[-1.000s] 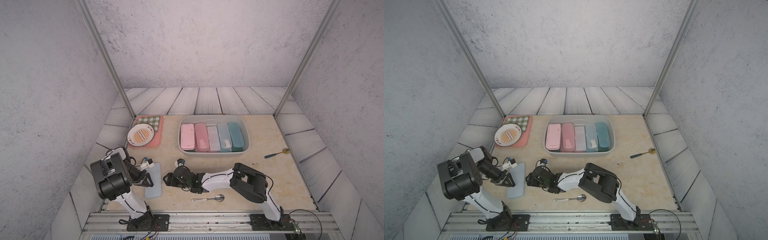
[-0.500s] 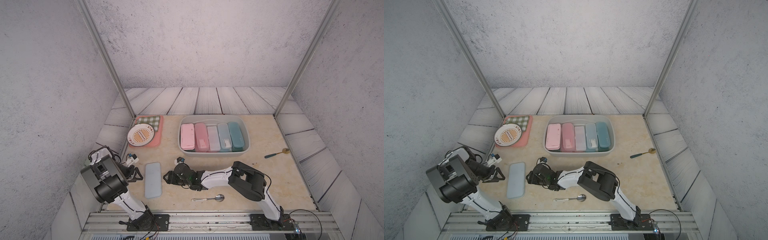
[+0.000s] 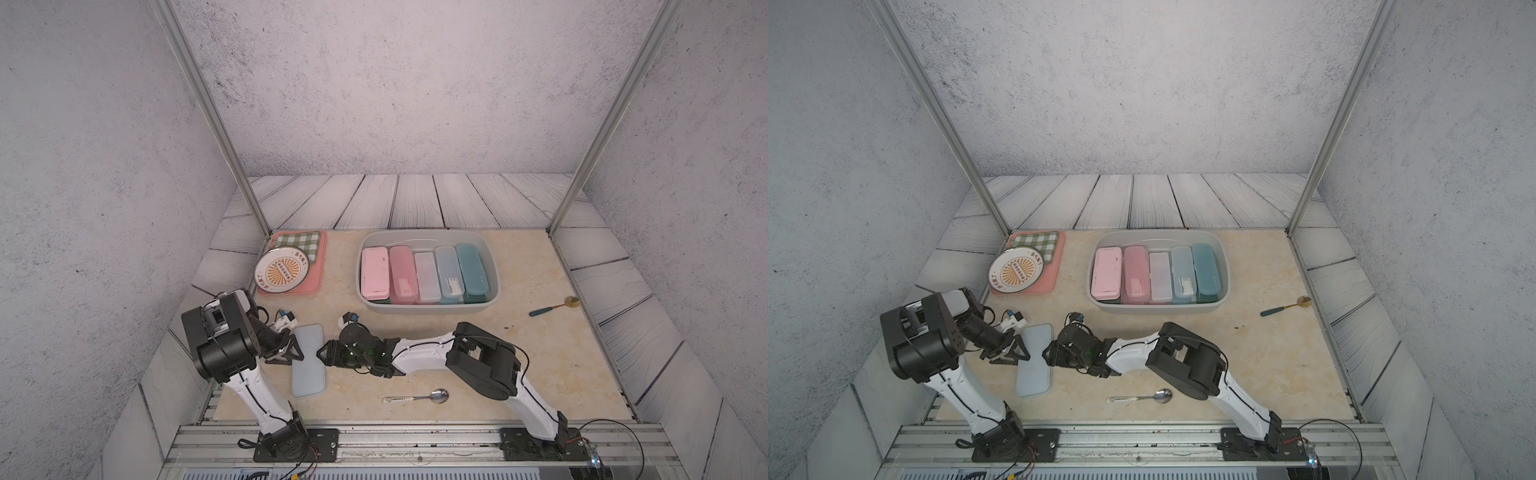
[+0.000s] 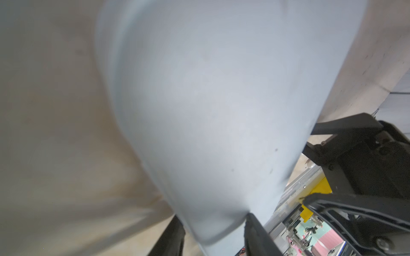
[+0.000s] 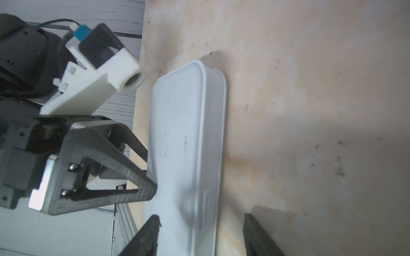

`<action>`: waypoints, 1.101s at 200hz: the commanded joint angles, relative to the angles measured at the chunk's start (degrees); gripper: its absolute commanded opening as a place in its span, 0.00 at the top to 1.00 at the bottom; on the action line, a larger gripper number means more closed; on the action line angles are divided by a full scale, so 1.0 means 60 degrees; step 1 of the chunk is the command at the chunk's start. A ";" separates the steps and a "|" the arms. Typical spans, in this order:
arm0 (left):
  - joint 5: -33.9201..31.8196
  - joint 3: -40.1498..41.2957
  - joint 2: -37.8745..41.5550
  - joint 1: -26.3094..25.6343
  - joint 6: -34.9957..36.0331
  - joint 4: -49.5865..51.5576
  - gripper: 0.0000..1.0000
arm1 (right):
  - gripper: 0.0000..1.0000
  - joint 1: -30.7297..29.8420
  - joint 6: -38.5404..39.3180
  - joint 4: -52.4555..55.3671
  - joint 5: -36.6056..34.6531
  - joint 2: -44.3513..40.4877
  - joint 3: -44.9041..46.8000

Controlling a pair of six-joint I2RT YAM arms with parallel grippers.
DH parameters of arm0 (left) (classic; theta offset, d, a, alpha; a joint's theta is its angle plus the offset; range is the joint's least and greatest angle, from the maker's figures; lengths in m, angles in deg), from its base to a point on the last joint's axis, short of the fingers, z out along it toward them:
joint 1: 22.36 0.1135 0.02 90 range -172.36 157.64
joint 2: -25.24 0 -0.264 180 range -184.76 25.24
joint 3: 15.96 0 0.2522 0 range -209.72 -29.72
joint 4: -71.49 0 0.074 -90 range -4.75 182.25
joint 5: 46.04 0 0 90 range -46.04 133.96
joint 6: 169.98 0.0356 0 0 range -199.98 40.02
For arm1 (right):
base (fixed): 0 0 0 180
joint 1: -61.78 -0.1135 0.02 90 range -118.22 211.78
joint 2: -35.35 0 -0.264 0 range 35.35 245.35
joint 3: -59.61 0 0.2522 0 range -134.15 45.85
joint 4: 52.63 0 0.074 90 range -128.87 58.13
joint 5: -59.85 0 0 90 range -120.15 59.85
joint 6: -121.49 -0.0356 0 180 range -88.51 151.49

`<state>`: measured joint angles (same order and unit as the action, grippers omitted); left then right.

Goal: Put the pencil case into the storage box
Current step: Pick up the pencil case from the center of the board.

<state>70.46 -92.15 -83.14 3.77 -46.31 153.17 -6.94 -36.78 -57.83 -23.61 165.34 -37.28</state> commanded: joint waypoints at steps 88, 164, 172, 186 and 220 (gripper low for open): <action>-0.0747 0.0137 -0.0321 -0.0166 0.0258 -0.0105 0.80 | 0.46 0.0201 -0.0631 -0.0995 0.1343 0.0995 -0.0220; -0.0832 0.0395 -0.0109 -0.0165 0.0377 -0.0142 0.82 | 0.66 0.0205 -0.0216 -0.1823 0.2123 0.0721 -0.0336; -0.0789 0.0396 -0.0101 -0.0168 0.0379 -0.0113 0.82 | 0.69 0.0205 -0.0182 -0.1968 0.2250 0.0658 -0.0279; -0.0716 0.0357 -0.0101 -0.0160 0.0376 -0.0069 0.82 | 0.75 0.0205 -0.0102 -0.2105 0.2321 0.0496 -0.0079; -0.0542 0.0283 0.0055 -0.0165 0.0364 0.0046 0.81 | 0.81 0.0202 0.0148 -0.1960 0.2397 0.0110 0.0307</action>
<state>66.09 -91.50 -82.77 3.35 -44.14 157.26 -4.13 -37.87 -66.99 -13.75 168.12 -36.65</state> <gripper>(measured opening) 0.190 0.297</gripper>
